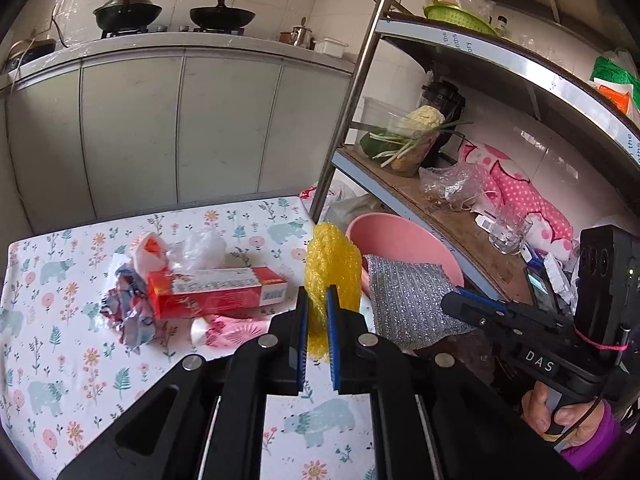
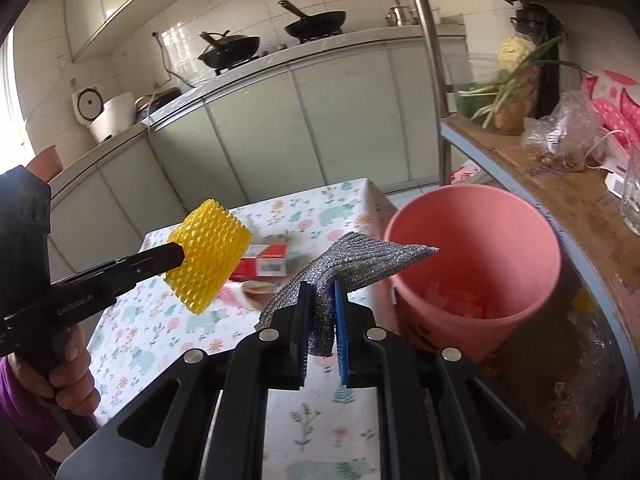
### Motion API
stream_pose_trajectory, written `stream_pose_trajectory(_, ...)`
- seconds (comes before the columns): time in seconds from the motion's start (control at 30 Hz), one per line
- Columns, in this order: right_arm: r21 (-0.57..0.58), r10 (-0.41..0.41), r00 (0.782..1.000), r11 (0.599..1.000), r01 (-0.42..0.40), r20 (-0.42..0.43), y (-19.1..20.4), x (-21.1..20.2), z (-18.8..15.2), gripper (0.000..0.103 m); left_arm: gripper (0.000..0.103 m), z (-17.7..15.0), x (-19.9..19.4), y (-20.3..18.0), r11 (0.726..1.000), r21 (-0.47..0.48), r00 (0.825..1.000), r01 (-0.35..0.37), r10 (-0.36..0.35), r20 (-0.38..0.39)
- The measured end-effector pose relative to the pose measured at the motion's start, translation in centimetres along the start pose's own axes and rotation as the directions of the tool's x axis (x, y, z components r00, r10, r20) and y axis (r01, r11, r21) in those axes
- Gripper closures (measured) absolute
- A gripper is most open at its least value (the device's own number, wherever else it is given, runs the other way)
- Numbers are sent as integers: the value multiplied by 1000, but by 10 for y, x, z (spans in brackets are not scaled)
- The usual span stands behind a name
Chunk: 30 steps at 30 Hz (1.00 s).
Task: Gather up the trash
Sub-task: 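Lower the sleeve and scrub pad into the pink bucket and open both tools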
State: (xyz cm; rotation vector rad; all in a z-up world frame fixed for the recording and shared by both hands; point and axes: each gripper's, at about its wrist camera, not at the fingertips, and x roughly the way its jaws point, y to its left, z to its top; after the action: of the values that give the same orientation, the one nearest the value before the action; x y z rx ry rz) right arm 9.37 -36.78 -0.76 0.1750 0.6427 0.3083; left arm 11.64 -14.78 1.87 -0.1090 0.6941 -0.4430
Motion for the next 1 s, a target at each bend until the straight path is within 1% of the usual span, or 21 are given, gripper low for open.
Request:
stream_pose_trajectory(0.2, 55, -83, 996, 995, 82, 14, -38, 7, 7, 91, 95, 10, 38, -22, 999, 34, 999, 42, -41, -31)
stream_pose_trajectory(0.37, 121, -131, 991, 984, 129, 8, -69, 14, 10, 91, 95, 15, 70, -39, 996, 54, 996, 65, -62, -63)
stream_pose_trajectory(0.53, 163, -169, 986, 973, 166, 5, -89, 22, 13, 91, 95, 22, 100, -60, 994, 67, 994, 90, -86, -73)
stream_pose_trajectory(0.67, 158, -204, 979, 966, 203, -9, -99, 28, 13, 91, 95, 24, 120, -74, 992, 71, 991, 107, -101, -85)
stream_pose_trajectory(0.87, 163, -234, 972, 958, 236, -33, -110, 37, 9, 91, 95, 26, 148, -85, 992, 87, 990, 97, -87, -107)
stream_pose_trajectory(1.0, 174, -228, 971, 956, 236, -64, -118, 47, 5, 91, 95, 29, 167, -90, 992, 90, 990, 86, -75, -117)
